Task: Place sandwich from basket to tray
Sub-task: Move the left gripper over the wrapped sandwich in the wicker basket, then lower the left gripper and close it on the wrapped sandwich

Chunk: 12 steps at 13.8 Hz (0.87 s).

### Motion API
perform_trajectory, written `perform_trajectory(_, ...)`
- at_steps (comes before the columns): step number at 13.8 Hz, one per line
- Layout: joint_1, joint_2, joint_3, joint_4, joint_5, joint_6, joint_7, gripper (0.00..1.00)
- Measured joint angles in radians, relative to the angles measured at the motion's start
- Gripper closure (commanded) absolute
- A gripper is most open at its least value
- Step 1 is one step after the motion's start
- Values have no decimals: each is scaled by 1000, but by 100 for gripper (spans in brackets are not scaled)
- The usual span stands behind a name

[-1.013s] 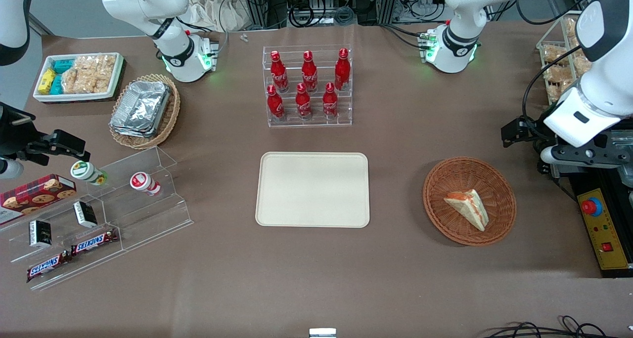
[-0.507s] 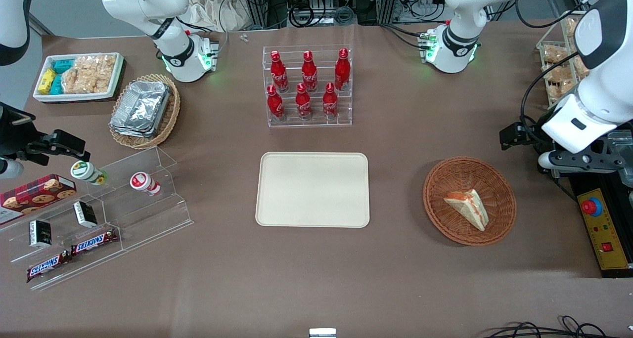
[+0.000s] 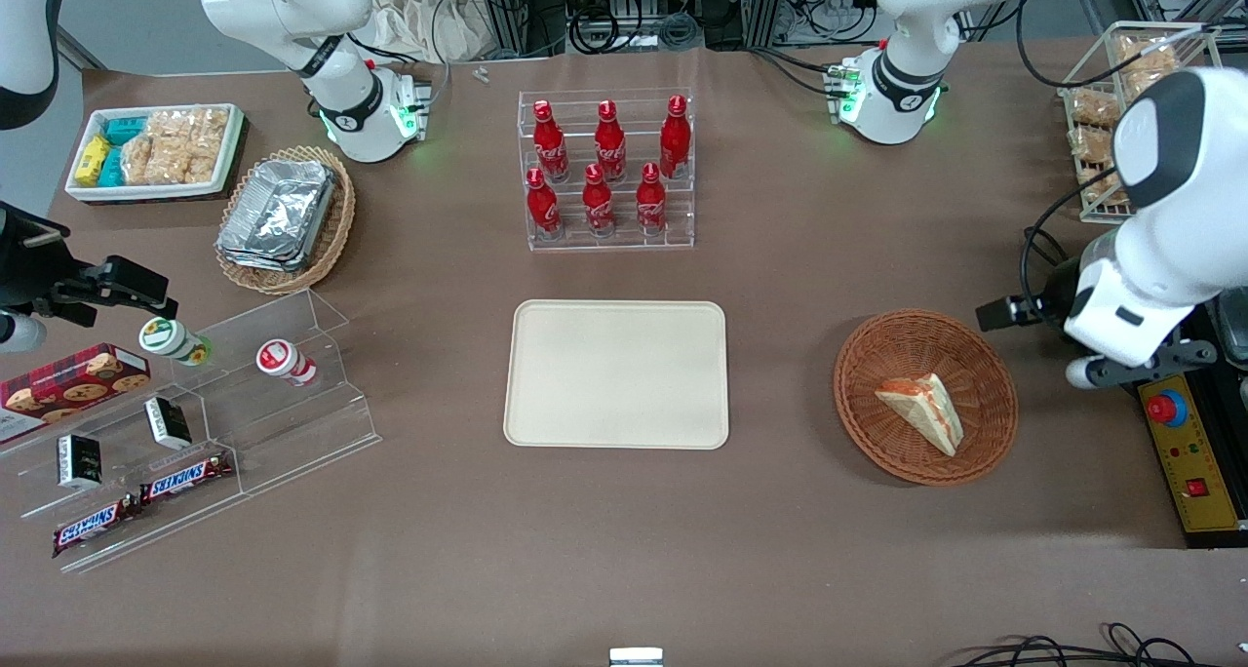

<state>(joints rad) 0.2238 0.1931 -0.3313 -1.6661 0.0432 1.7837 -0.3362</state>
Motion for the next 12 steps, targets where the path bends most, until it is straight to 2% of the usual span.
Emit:
perform_trajectory(4, -3, 91, -1, -9, 9, 95, -216, 0)
perform_trajectory(8, -24, 208, -7, -14, 77, 230, -499, 0)
perform_trajectory(12, -54, 277, -9, -14, 99, 270, -633, 0)
